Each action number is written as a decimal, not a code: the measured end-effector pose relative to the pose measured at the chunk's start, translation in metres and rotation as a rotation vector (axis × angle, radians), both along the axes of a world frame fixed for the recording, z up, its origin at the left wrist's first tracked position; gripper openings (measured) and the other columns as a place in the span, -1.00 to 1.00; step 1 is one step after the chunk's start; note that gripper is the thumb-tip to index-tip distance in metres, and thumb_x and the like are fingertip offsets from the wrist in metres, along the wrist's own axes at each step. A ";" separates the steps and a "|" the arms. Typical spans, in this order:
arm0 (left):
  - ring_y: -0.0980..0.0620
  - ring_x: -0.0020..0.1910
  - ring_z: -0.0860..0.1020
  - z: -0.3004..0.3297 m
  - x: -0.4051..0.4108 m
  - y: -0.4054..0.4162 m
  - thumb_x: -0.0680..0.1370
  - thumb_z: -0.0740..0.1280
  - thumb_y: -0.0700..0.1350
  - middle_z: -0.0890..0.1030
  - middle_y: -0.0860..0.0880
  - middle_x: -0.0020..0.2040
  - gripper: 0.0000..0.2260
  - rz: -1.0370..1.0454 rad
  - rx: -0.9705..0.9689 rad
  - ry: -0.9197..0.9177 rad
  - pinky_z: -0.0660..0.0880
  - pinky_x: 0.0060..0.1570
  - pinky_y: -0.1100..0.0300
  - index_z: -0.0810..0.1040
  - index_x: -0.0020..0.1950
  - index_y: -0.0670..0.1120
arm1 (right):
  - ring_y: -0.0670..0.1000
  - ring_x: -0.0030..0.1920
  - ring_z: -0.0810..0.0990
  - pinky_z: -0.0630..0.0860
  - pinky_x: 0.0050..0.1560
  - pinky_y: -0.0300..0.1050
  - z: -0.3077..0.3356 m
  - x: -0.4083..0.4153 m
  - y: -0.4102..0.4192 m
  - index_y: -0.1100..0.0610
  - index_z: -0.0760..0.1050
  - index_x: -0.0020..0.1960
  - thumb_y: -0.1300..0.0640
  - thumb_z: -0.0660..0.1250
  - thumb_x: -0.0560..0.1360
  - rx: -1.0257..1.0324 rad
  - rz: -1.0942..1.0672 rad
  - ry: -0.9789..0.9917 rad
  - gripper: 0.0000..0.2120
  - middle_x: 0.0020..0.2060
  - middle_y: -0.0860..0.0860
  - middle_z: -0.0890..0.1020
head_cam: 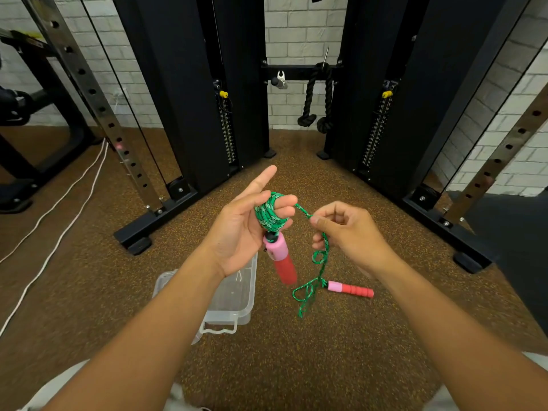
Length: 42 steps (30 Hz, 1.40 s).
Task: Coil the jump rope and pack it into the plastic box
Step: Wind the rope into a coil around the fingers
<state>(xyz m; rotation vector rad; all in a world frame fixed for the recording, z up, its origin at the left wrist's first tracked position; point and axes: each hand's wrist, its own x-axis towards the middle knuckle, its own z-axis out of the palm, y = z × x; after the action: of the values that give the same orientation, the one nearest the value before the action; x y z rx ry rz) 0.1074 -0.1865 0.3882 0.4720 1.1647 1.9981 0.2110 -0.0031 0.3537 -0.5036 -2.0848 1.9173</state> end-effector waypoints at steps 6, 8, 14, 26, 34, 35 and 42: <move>0.07 0.02 0.72 0.003 -0.002 0.000 0.69 0.16 -0.15 0.73 -0.12 0.17 -0.51 0.143 -0.070 0.098 0.33 0.48 -0.16 0.26 0.61 0.14 | -0.04 -0.31 0.48 0.51 -0.33 -0.11 -0.002 -0.002 -0.016 0.10 0.52 -0.13 0.10 0.15 0.72 0.326 0.145 -0.134 -0.71 -0.32 -0.03 0.50; 0.07 0.09 0.72 0.000 -0.003 0.000 0.72 0.13 -0.15 0.72 -0.11 0.21 -0.51 0.190 -0.092 0.113 0.43 0.35 -0.04 0.21 0.63 0.17 | 0.01 -0.33 0.44 0.48 -0.30 0.03 0.000 -0.001 -0.018 0.05 0.46 -0.19 0.06 0.10 0.73 0.395 0.161 -0.114 -0.65 -0.37 -0.06 0.44; 0.04 0.30 0.63 -0.005 -0.001 0.004 0.73 0.12 -0.21 0.66 -0.07 0.31 -0.44 0.137 -0.197 0.218 0.42 0.21 0.05 0.09 0.64 0.24 | -0.13 -0.45 0.32 0.30 -0.39 -0.12 0.008 0.003 -0.028 0.02 0.57 -0.15 -0.05 0.23 0.67 0.589 0.229 -0.009 -0.72 -0.45 -0.10 0.44; 0.09 0.23 0.59 -0.016 0.014 0.013 0.55 -0.10 0.50 0.55 0.13 0.39 -0.47 -0.096 -0.593 0.714 0.31 0.19 0.13 -0.13 0.51 0.56 | -0.20 -0.27 0.51 0.38 -0.19 -0.29 0.033 0.008 -0.016 0.00 0.61 -0.08 0.20 0.36 0.54 0.914 0.178 0.057 -0.88 -0.26 -0.18 0.57; -0.03 -0.14 0.70 -0.012 0.017 0.009 0.64 0.21 0.19 0.75 -0.19 0.02 -0.33 -0.273 -0.434 0.427 0.56 -0.03 0.17 -0.08 0.66 0.24 | -0.19 -0.31 0.65 0.63 -0.15 -0.08 0.039 0.011 0.008 -0.10 0.68 0.04 0.17 0.44 0.54 0.626 0.054 0.069 -0.82 -0.07 -0.10 0.73; -0.01 -0.18 0.69 -0.010 0.018 0.009 0.66 0.28 0.04 0.75 -0.19 0.00 -0.31 -0.284 -0.412 0.404 0.56 -0.08 0.23 -0.07 0.66 0.22 | -0.12 -0.38 0.65 0.66 -0.21 -0.01 0.040 0.011 0.010 -0.12 0.68 0.02 0.15 0.45 0.55 0.579 0.059 0.060 -0.83 -0.11 -0.05 0.75; 0.05 -0.30 0.63 -0.005 0.016 0.009 0.54 0.35 -0.14 0.71 -0.11 -0.18 -0.17 -0.192 -0.225 0.184 0.59 -0.11 0.21 -0.06 0.68 0.10 | -0.17 -0.52 0.33 0.27 -0.45 -0.23 0.029 0.011 0.023 -0.10 0.73 0.00 -0.03 0.43 0.56 0.577 0.148 -0.029 -0.90 -0.52 -0.11 0.50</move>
<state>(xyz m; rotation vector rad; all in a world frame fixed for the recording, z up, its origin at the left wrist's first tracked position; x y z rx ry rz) 0.1235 -0.1779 0.3829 0.6352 1.3837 1.6639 0.2220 0.0195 0.3822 -0.2495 -2.6019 1.2715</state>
